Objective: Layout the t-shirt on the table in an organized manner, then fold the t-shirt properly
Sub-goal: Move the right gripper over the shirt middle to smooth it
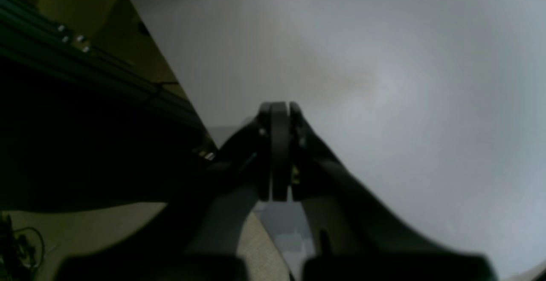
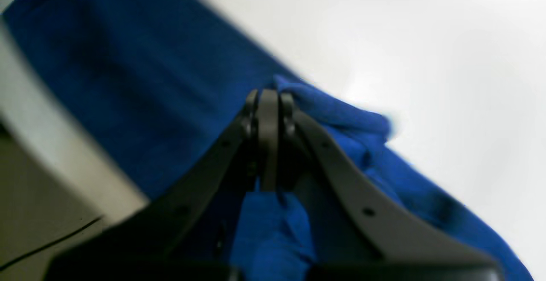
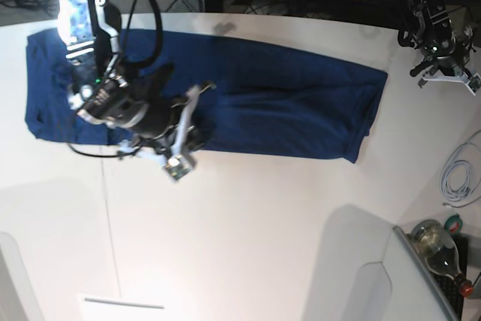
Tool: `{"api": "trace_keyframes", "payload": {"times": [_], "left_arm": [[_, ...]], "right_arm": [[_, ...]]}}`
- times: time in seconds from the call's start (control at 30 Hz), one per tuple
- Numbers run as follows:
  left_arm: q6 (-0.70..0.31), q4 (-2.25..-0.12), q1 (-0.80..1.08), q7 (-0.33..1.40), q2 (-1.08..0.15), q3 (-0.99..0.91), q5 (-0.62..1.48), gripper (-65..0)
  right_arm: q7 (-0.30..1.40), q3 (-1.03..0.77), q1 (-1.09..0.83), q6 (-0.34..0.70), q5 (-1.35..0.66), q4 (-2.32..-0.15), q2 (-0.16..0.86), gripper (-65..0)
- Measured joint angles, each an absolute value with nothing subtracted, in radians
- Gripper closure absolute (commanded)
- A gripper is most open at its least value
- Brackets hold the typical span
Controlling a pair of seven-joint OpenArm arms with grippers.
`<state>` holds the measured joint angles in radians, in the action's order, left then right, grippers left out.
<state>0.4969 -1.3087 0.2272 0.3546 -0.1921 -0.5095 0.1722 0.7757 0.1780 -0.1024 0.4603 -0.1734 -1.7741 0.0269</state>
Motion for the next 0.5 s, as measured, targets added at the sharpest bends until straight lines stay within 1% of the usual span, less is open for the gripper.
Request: {"api": "trace_keyframes", "payload": {"times": [0.1, 0.2, 0.27, 0.33, 0.4, 0.47, 0.5], "left_arm": [[0.496, -1.309, 0.228, 0.355, -0.191, -0.509, 0.175, 0.0], [0.496, -1.309, 0.234, 0.355, -0.191, -0.509, 0.173, 0.0], [0.496, -1.309, 0.236, 0.355, -0.191, -0.509, 0.173, 0.0], [0.496, -1.309, 0.236, 0.355, -0.192, -0.51, 0.173, 0.0], [0.495, -1.302, 0.236, 0.353, -0.192, -0.511, 0.172, 0.0], [0.495, -1.277, 0.233, 0.354, -0.192, -0.515, 0.173, 0.0], [0.495, -1.269, 0.234, 0.356, -0.193, -0.516, 0.173, 0.0]], "right_arm": [[0.754, 0.21, -0.101, 0.457, -0.153, -1.682, 0.003, 0.0], [0.678, 0.217, -0.101, 0.454, -0.157, -1.598, -0.03, -0.3], [0.675, 0.22, -0.093, 0.455, -0.158, -1.558, -0.049, -1.2], [0.689, 0.245, -0.091, 0.455, -0.154, -1.552, -0.05, -7.5], [0.72, 0.309, -0.088, 0.454, -0.148, -1.568, -0.038, -17.0], [0.745, 0.36, -0.098, 0.459, -0.156, -1.634, -0.024, -24.2], [0.753, 0.377, -0.099, 0.465, -0.167, -1.676, -0.008, -26.7]]}}
